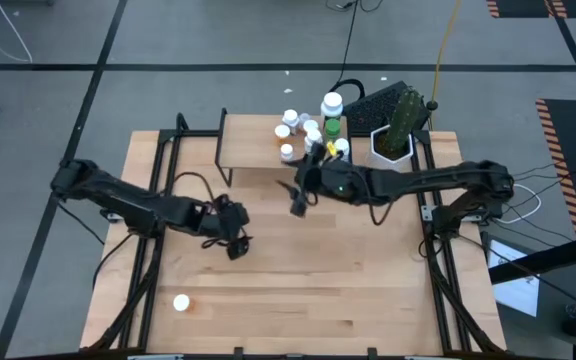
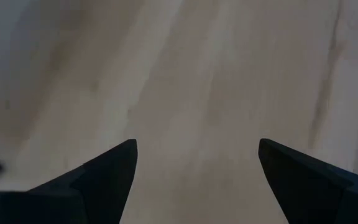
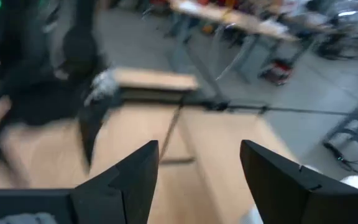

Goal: Pick and place medicine bottles onto shelf by color
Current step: Put the orange pill bottle on the shelf

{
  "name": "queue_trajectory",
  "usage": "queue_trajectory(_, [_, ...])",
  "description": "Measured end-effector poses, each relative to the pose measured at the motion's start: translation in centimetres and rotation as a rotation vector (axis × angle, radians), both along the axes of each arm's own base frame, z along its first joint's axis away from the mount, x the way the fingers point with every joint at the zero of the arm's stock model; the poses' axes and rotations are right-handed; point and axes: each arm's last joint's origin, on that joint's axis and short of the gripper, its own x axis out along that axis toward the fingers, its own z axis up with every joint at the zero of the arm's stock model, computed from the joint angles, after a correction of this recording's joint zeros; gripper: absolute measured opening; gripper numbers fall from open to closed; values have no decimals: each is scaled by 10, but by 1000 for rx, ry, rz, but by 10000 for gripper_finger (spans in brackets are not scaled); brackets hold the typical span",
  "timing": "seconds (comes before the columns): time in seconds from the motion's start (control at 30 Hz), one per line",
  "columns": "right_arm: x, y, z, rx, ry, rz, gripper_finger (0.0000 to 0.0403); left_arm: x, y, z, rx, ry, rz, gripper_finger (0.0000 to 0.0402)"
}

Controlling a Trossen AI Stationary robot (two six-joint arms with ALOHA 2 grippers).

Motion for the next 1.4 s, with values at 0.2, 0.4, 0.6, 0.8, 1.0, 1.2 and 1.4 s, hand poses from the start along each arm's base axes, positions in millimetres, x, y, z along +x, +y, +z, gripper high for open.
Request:
queue_trajectory(0.2, [-7,17,-31,25,149,135,219,-43,-19,10,-139,117,153,337])
queue_trajectory(0.4, [-19,20,-85,30,78,172,219,-70,-45,19,-373,212,244,337])
queue_trajectory(0.6, [-39,22,-114,-13,-117,335,219,-82,-80,27,-593,279,302,337])
queue_trajectory(0.8, [-51,25,-116,-43,-267,464,219,-101,-115,22,-720,429,419,337])
queue_trajectory(1.0, [-51,25,-119,-39,-241,463,219,-108,-137,6,-710,498,500,337])
queue_trajectory(1.2, [-51,25,-119,-22,-243,460,219,-106,-143,-6,-651,520,495,337])
queue_trajectory(1.4, [-51,25,-119,-7,-245,456,219,-103,-147,-17,-592,548,488,337])
